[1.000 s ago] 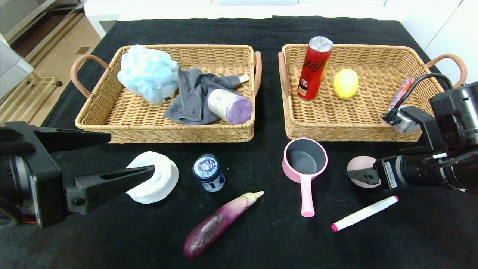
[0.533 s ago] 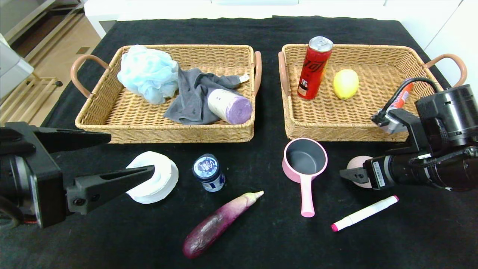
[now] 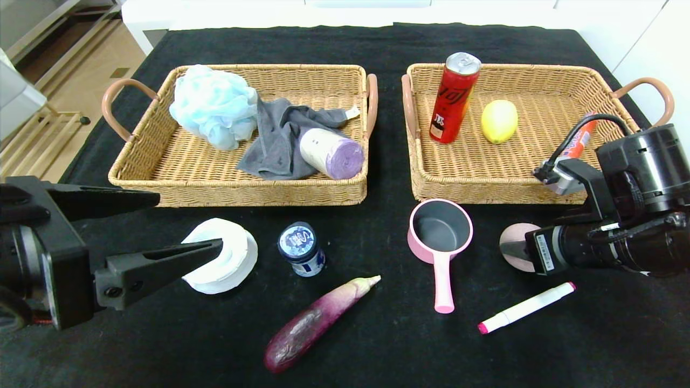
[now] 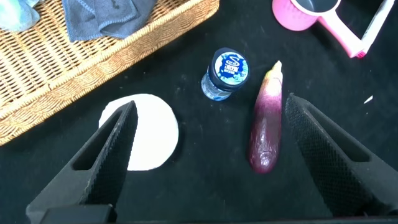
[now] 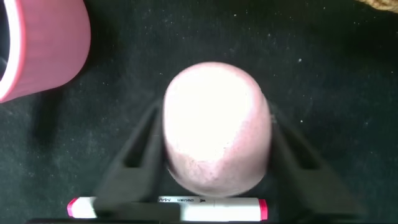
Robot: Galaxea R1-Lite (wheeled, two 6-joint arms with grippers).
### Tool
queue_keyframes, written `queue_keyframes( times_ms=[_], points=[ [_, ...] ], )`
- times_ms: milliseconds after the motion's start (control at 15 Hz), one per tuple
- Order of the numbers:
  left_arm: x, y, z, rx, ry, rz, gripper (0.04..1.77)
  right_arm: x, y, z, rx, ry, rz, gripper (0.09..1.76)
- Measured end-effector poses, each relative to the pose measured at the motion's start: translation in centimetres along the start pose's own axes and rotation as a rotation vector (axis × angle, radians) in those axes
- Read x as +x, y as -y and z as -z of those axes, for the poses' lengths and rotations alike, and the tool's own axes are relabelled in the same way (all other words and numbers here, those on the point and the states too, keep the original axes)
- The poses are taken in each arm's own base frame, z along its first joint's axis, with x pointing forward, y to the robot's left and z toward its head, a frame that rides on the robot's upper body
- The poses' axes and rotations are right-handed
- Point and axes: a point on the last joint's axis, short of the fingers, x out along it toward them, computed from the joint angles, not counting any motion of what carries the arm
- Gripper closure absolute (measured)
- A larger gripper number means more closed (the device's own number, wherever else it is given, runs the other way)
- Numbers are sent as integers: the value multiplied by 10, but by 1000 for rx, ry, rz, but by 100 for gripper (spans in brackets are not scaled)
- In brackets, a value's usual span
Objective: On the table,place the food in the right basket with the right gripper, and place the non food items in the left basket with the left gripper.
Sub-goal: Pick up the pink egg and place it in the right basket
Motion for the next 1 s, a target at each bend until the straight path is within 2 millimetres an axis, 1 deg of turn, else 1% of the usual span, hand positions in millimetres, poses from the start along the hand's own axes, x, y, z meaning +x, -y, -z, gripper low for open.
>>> queue_keyframes(
  times_ms=[133,200,267,800,1000],
  points=[
    [0,0,0,0,0,0,9,-1,0,0,0,2,0,110],
    [0,0,0,0,0,0,9,-1,0,0,0,3,-1,142],
    [0,0,0,0,0,0,9,-1,0,0,0,5,-1,169],
    [0,0,0,-2,0,0,9,-2,0,-1,1,8,-2,168],
    [0,0,0,-2,0,0,9,-9,1,-2,4,26,-7,168]
  ],
)
